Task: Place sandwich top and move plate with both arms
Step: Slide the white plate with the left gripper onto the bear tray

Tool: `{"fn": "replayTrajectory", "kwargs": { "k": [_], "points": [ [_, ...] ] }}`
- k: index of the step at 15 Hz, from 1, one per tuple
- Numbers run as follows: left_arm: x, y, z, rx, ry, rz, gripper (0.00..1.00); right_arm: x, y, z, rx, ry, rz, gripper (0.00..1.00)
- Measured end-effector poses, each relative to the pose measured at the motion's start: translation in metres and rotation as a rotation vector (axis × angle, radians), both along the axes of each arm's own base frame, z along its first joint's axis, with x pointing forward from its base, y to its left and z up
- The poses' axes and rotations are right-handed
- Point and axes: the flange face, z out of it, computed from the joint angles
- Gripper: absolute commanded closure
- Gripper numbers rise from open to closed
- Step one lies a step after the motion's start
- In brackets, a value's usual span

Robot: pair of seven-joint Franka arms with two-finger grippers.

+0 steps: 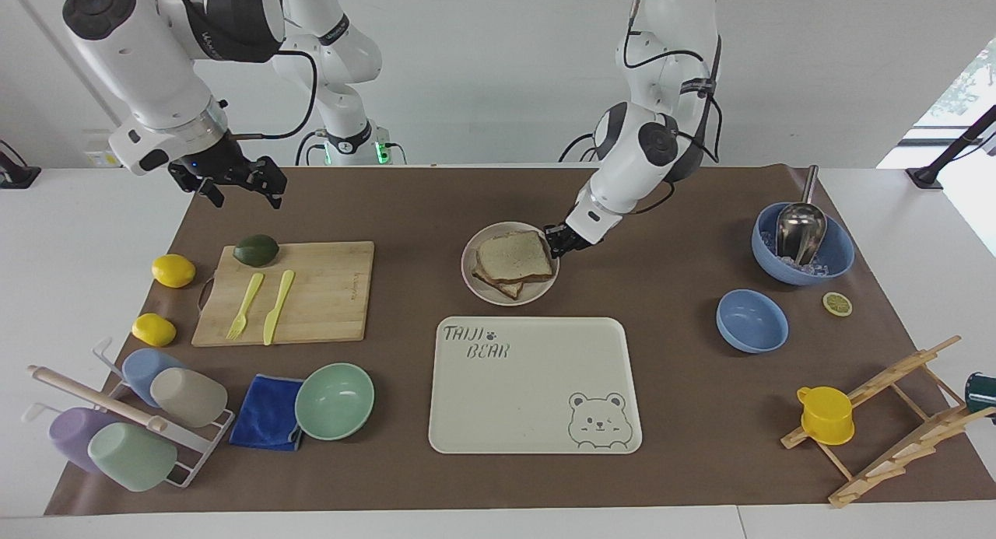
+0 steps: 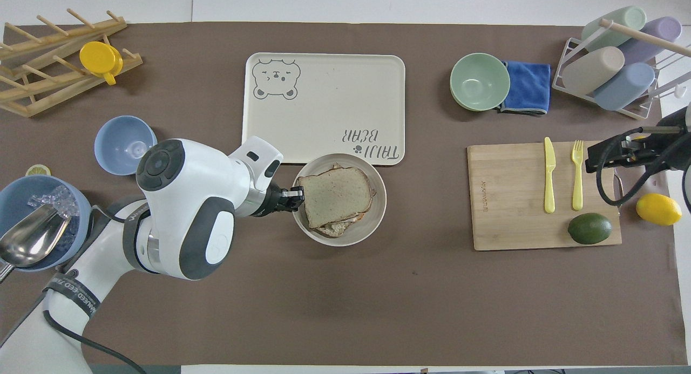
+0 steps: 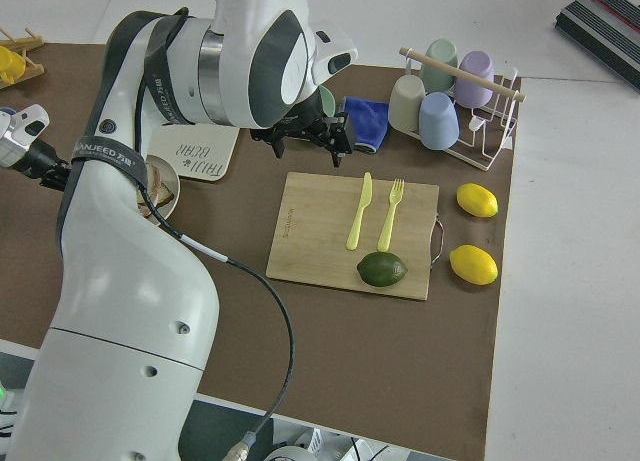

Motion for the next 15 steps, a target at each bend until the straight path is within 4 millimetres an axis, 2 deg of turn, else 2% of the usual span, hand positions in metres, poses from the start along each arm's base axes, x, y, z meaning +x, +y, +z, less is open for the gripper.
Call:
{"fn": "replayTrajectory", "kwargs": {
  "k": [4,7,11,15],
  "points": [
    [0.036,0.02,0.039,-0.024,0.005,0.044,1.0,0.0,0.0,0.0,0.0,0.0,0.0,0.0],
    [0.068,0.035,0.055,-0.042,-0.015,0.084,1.0,0.0,0.0,0.0,0.0,0.0,0.0,0.0],
    [0.1,0.022,0.048,-0.05,-0.006,0.147,1.0,0.0,0.0,0.0,0.0,0.0,0.0,0.0],
    [0.154,-0.001,0.02,-0.04,0.014,0.265,1.0,0.0,-0.004,0.0,0.0,0.0,-0.007,0.0]
  ]
}}
